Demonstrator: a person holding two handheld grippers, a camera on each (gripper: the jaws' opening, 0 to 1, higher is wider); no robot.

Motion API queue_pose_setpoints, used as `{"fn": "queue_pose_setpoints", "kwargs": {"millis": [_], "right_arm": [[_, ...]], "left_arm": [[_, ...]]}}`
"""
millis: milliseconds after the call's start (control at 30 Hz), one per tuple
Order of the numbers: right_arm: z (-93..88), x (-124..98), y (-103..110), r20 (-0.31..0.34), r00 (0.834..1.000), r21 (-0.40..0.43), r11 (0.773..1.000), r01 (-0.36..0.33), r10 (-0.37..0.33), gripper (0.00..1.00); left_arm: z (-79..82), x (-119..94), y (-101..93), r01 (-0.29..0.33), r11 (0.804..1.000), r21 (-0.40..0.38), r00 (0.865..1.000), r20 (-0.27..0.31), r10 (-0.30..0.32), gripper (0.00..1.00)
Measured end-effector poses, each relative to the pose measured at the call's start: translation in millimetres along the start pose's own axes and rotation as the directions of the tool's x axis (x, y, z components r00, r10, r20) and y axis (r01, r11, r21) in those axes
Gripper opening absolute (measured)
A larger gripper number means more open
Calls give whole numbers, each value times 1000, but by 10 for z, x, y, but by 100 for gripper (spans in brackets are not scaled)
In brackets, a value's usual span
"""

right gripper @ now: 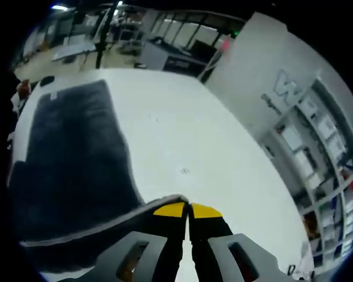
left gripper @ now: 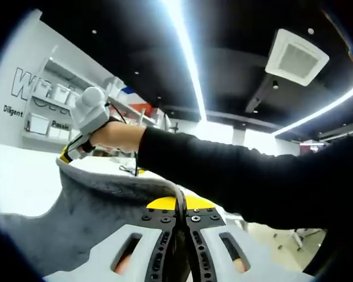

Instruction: Open the folded towel by lifting each exposed corner and separating the folded layers until the towel lies flat within the target outline without major curled edges

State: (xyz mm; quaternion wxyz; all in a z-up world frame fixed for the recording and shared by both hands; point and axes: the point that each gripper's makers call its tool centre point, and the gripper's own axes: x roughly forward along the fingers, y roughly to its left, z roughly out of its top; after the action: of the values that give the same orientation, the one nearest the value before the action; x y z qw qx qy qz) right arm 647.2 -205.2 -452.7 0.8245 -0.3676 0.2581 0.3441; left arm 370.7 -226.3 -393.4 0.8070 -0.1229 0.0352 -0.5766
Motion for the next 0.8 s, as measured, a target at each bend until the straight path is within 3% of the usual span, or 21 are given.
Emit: {"fn": "queue_pose_setpoints", "kwargs": {"millis": [200,300,633,800], "right_arm": [[-66,41,-132,30,998,-37,998,59,-58,0],[-107,92,-179,42,997,-43,996,72,-70,0],[-351,173,-317,28,995,-31,994,101,-100,0],[-389,164,-453,34,987,-9,987,159,-159,0]], "left_arm": [[-15,38,80,-23,999,-31,1000,15,23,0],[-3,297,131,-37,999,-27,999,15,37,0],[-297,607,102,-64,997,-29,998,-21,64,0],[-298,659,160,-77,996,-50,997,-11,76,0]]}}
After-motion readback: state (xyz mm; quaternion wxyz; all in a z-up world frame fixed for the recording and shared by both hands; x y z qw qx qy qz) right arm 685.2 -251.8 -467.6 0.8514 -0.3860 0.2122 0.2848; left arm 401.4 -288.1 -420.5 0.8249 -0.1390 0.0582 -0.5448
